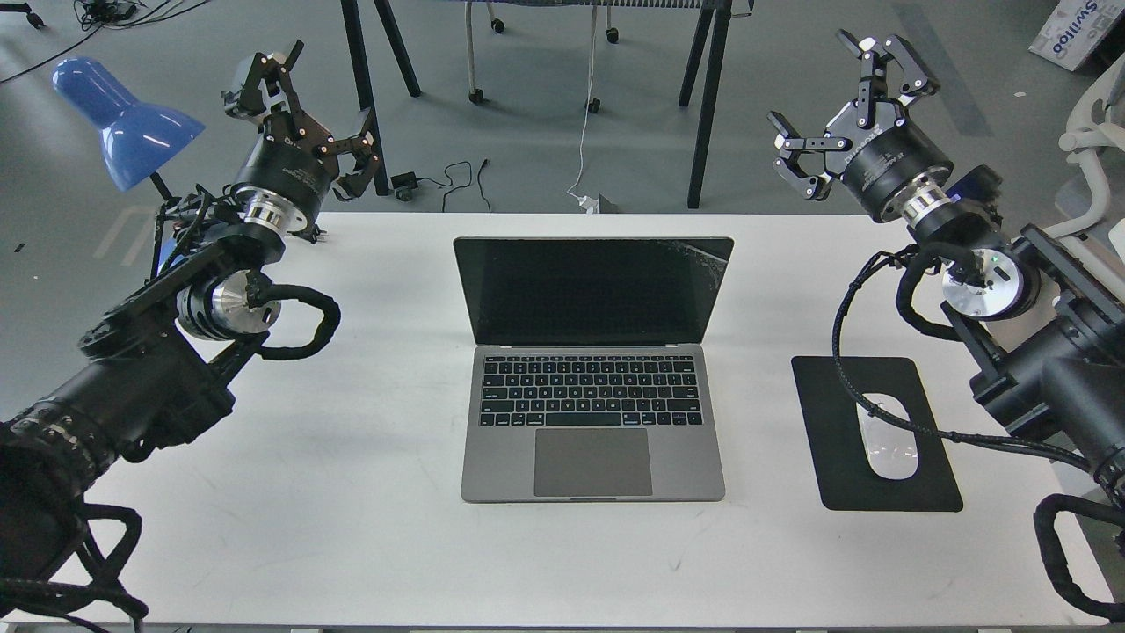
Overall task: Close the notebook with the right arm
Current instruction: 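Raise the right gripper up from beside the mouse pad, then swing the right gripper over the top edge of the laptop screen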
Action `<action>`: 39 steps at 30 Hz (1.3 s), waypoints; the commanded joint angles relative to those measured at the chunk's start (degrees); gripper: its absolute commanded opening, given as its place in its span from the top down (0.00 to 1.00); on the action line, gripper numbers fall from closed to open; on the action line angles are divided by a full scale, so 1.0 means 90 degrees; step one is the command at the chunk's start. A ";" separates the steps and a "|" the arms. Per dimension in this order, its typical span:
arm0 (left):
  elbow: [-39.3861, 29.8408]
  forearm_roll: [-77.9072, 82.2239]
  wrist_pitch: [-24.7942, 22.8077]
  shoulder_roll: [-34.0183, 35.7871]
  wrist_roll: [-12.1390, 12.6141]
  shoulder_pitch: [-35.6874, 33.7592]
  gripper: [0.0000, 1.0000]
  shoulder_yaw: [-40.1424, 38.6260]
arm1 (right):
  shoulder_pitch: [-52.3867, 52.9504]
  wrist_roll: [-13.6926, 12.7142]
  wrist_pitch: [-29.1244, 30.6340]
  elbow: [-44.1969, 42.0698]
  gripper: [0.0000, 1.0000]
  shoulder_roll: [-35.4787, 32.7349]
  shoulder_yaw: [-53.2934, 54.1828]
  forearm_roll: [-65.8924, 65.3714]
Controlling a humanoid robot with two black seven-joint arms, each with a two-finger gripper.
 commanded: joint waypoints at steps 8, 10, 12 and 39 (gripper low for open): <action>-0.0010 0.0030 0.0042 -0.0010 0.0000 -0.0009 0.00 0.0000 | 0.0038 -0.0010 -0.0098 -0.0030 0.00 0.0078 -0.0076 -0.0039; -0.0010 0.0030 0.0023 -0.0010 0.0000 0.0001 0.00 0.0000 | 0.0126 -0.0039 -0.0147 -0.0059 0.00 0.0146 -0.0193 -0.0059; -0.0010 0.0030 0.0003 -0.0010 0.0000 0.0001 0.00 0.0000 | 0.0369 -0.0049 -0.0157 -0.0098 0.00 0.0224 -0.0427 -0.0069; -0.0010 0.0001 -0.0007 0.0000 0.0000 0.0001 0.00 -0.0019 | 0.2470 -0.0049 -0.0733 -0.3067 0.00 0.2002 -0.2889 -0.0079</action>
